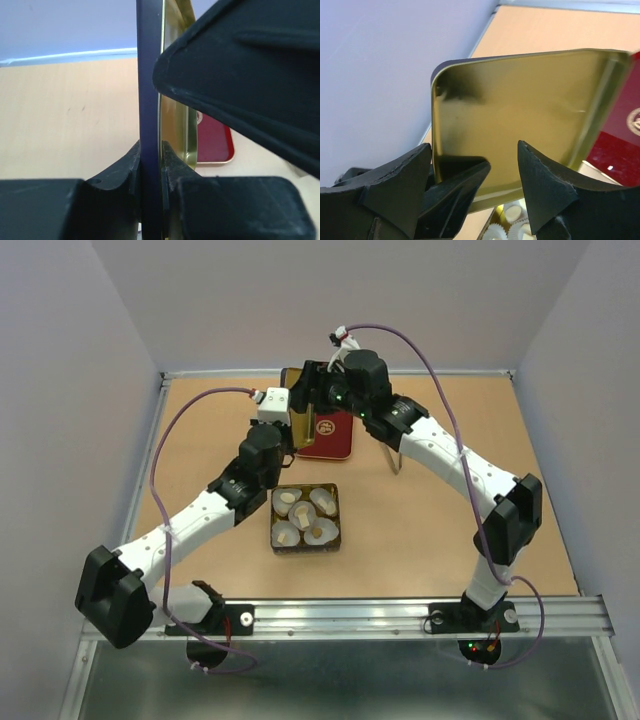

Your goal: Pack the chocolate

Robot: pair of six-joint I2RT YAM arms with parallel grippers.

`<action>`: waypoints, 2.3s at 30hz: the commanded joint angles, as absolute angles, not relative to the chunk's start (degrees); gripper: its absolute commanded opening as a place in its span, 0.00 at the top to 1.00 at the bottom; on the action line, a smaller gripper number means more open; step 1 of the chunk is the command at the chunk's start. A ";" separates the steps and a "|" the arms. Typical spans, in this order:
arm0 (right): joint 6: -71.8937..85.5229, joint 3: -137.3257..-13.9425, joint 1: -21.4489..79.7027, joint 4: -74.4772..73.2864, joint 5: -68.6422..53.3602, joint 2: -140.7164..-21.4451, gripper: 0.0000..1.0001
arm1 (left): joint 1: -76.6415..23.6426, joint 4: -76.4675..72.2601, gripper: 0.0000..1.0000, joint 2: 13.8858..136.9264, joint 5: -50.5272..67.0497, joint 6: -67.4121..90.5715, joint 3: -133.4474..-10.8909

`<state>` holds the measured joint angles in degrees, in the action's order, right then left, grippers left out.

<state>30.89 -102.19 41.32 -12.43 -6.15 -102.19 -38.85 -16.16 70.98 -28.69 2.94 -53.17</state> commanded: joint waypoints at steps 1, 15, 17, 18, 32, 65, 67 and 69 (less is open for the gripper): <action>30.59 -106.70 41.75 -11.87 -5.63 -101.86 0.26 | -39.46 -25.66 1.00 66.01 -23.65 2.47 -50.90; 30.67 -110.39 41.66 -12.04 -6.77 -103.79 0.25 | -40.60 -25.66 1.00 66.36 -20.38 -2.90 -49.75; 30.76 -111.18 41.66 -13.00 -6.07 -104.67 0.25 | -41.13 -25.66 1.00 66.45 -21.35 -4.12 -50.01; 30.94 -111.44 41.66 -13.36 -5.89 -105.03 0.25 | -41.65 -25.14 1.00 66.53 -22.40 -5.26 -50.18; 27.60 -122.87 41.66 -28.99 -1.24 -112.41 0.34 | -47.02 -20.74 1.00 71.37 -32.60 -18.36 -55.45; 24.87 -121.46 41.66 -35.16 4.92 -113.29 0.94 | -48.52 -22.33 0.37 63.64 -31.30 -19.17 -53.44; 24.70 -121.55 41.57 -35.16 6.15 -113.47 0.95 | -48.52 -21.54 0.35 61.79 -28.32 -17.76 -52.82; 24.35 -121.99 41.31 -35.16 6.94 -113.99 0.98 | -48.52 -20.75 0.34 60.74 -26.38 -16.97 -51.86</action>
<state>26.70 -122.08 41.69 -34.72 3.55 -113.14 -48.64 -18.15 64.16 -30.68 -19.00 -53.08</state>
